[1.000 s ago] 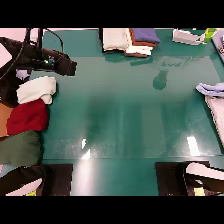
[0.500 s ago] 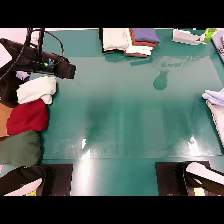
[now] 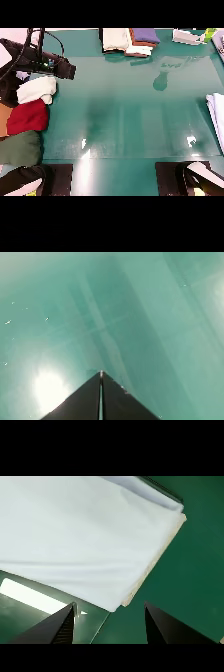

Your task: Fold the shirts.

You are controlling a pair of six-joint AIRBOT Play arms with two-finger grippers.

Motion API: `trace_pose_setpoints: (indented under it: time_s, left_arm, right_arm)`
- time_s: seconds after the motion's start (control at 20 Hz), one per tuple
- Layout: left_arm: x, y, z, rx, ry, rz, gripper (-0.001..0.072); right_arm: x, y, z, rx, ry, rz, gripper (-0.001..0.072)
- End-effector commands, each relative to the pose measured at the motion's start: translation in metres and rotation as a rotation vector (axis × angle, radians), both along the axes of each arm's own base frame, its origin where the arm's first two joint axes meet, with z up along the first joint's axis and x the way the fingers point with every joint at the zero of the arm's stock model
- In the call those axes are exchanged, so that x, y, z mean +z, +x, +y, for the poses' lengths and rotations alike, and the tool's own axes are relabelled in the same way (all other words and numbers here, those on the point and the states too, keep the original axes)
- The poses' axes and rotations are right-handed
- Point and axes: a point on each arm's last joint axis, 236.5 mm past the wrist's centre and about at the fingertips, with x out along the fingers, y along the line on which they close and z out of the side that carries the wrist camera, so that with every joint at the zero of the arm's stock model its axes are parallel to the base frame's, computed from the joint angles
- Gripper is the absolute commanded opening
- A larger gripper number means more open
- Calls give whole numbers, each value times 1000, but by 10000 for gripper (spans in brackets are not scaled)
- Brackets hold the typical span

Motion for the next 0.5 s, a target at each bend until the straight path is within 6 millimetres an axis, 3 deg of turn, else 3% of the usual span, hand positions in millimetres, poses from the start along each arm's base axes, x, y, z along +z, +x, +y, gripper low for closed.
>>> trace_pose_setpoints:
  time_s: [0.0, 0.1, 0.2, 0.35, 0.45]
  left_arm:
    - [0, 0, 0, 0, -1, -1, 25]
    - [0, 1, 0, 1, -1, -1, 25]
    - [0, 1, 0, 1, -2, -3, 26]
    - [2, 2, -1, 1, -6, -10, 26]
    - [4, 4, -2, 2, -10, -22, 26]
  right_arm:
    - [-10, 6, 6, -30, 35, -95, 498]
    - [3, 54, 15, 59, 7, -225, 497]
    - [17, 112, 48, 203, 12, -332, 497]
    - [32, 189, 140, 496, 86, -435, 497]
    - [35, 219, 209, 707, 126, -448, 497]
